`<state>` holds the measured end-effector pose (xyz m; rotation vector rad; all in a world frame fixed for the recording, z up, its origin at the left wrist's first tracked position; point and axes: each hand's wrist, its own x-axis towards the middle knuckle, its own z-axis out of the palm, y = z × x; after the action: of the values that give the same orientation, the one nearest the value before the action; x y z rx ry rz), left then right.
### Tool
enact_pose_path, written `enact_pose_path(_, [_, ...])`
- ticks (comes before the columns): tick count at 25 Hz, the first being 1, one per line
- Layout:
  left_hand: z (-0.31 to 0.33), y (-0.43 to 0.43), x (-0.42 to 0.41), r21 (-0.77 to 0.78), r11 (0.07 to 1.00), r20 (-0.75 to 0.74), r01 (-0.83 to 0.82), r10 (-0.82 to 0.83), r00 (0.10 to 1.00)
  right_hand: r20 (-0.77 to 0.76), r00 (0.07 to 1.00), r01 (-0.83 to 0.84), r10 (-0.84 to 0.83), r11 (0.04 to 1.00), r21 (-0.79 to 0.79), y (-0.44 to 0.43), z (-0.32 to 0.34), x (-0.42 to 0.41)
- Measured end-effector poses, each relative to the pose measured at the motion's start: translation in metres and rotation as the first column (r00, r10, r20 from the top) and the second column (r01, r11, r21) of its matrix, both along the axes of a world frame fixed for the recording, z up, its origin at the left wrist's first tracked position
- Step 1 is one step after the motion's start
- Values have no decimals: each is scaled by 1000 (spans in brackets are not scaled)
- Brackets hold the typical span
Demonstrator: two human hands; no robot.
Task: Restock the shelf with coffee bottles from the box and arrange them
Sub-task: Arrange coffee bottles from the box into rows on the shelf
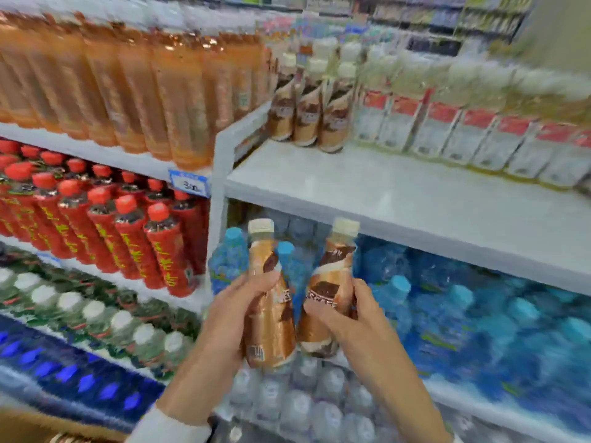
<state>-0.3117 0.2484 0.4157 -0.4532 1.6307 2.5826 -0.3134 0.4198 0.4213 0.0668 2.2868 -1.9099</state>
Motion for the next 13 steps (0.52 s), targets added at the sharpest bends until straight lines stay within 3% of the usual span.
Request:
enact_pose_path(4, [51,67,-41,-141,985,-176,97,-121,977,-115,988,96,-99,995,-26,72,40,-17])
enact_pose_path(9, [104,111,-89,-312,946,-314,90,-193,930,-236,960,143,-153,988,-57,115,87,-49])
enact_pose_path(13, [138,127,-127,-470,877,-447,100,-334,830,-333,927,183,-173,983,-3,121,108,-89])
